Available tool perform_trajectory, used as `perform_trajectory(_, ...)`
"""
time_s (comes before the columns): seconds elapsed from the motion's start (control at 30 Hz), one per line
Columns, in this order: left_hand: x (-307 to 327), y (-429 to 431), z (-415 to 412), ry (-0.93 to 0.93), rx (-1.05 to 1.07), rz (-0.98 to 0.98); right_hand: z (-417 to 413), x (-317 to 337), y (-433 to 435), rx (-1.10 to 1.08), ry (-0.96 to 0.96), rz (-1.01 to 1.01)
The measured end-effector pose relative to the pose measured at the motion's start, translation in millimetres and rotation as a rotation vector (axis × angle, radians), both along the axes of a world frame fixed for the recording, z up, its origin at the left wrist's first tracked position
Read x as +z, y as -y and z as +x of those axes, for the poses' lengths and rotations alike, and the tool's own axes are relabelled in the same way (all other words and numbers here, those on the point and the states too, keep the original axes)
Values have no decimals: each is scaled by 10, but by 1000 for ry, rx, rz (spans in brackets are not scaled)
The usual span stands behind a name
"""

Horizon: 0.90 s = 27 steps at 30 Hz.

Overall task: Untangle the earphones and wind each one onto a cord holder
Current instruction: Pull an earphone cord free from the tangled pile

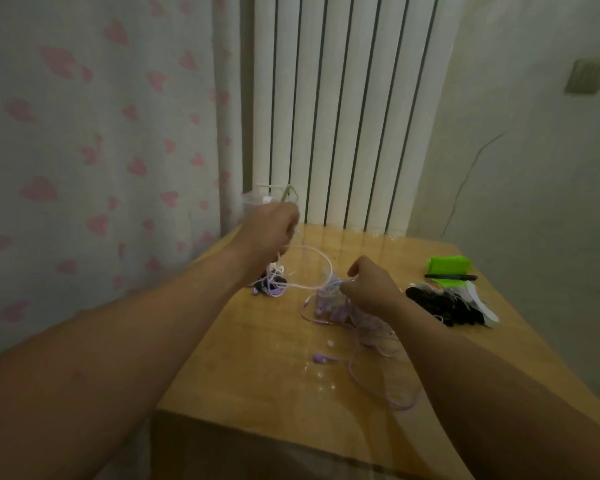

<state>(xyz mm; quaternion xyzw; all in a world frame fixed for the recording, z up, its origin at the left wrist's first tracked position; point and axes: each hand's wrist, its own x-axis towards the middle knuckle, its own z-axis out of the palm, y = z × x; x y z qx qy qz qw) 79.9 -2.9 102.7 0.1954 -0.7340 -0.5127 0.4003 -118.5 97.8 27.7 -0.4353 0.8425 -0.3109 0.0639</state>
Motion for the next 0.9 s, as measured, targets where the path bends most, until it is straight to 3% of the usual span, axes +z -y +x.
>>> perform_trajectory(0.17,188,-172,-113,-81,-159,113,183,63,42,323,-9,1)
perform_trajectory(0.27,362,-209,-102,-149,-218,158,225,32,86,379,-26,67)
perform_trajectory(0.33,462,-149,-63,-222,-194,200,223,63,55,371,-35,51)
perform_trajectory(0.47,419,-25,-39,-222,-135,251,164,319,-60,258,17,-227)
perform_trajectory(0.6,302,-78,-59,-161,-40,282,8,551,-127,154,-94,-175)
perform_trajectory(0.73,280,-112,-91,-155,15,338,-59,593,-186,185,-177,5)
perform_trajectory(0.9,221,-207,-169,-116,5,309,-29,657,-221,81,-305,-101)
